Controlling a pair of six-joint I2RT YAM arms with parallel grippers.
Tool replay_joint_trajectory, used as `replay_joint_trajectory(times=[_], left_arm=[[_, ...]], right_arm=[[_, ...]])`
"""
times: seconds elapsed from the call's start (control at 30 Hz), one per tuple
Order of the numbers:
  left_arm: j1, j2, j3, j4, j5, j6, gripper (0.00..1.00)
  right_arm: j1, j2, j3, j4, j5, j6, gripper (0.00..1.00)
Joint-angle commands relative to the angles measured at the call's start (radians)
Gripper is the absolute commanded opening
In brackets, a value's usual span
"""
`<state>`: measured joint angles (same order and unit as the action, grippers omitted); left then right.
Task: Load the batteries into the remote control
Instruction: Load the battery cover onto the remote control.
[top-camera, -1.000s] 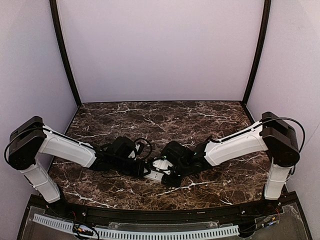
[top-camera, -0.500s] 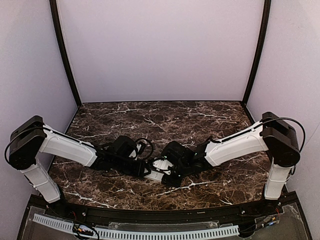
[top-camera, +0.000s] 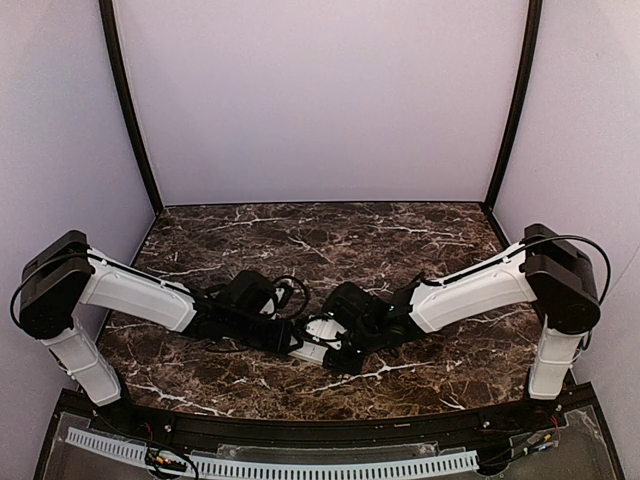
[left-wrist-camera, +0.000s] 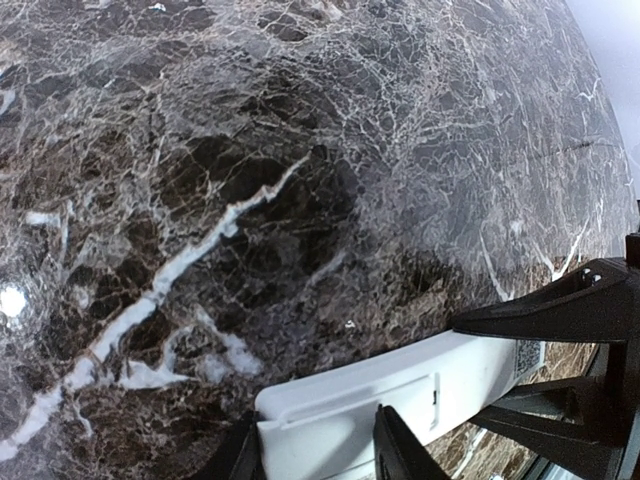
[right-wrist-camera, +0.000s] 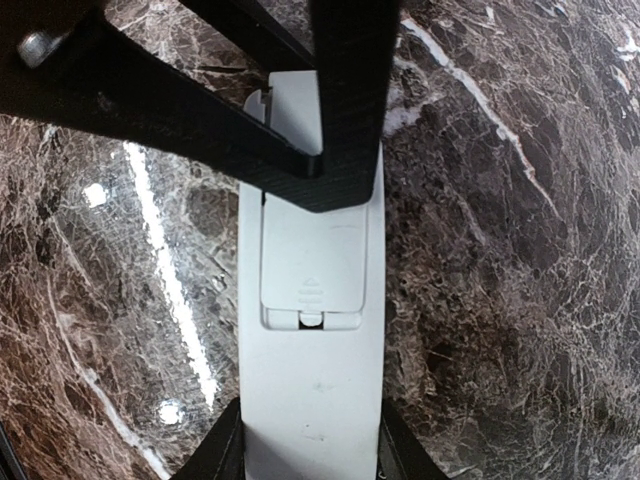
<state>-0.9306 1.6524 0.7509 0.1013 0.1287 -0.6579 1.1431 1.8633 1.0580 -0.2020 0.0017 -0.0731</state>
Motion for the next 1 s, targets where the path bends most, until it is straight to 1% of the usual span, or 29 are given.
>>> replay_joint_trajectory(times=[0.0, 0.13, 0.37, 0.47, 0.63, 0.77, 0.97], left_arm=[[-0.01, 0.023, -0.002, -0.076, -0.027, 0.024, 0.38], [-0.01, 0.012, -0.011, -0.075, -0.041, 0.024, 0.42], [-0.008, 0.003, 0.006, -0.109, -0.083, 0.044, 0.53], [-0.003, -0.004, 0.012, -0.135, -0.095, 0.049, 0.54], [0.006, -0.03, 0.009, -0.153, -0.112, 0.059, 0.53], [0.006, -0.046, 0.01, -0.167, -0.116, 0.07, 0.47], [0.006, -0.025, 0.027, -0.183, -0.106, 0.085, 0.45]], right_arm=[[0.001, 0.05, -0.014, 0.089, 0.066, -0.001, 0.25], [0.001, 0.05, -0.015, 0.089, 0.065, -0.001, 0.25], [0.001, 0.046, -0.021, 0.087, 0.062, -0.004, 0.25], [0.0, 0.046, -0.023, 0.087, 0.059, -0.003, 0.24], [0.001, 0.048, -0.025, 0.087, 0.057, -0.002, 0.24], [0.001, 0.048, -0.026, 0.088, 0.057, -0.002, 0.24], [0.0, 0.05, -0.021, 0.086, 0.056, 0.0, 0.24]])
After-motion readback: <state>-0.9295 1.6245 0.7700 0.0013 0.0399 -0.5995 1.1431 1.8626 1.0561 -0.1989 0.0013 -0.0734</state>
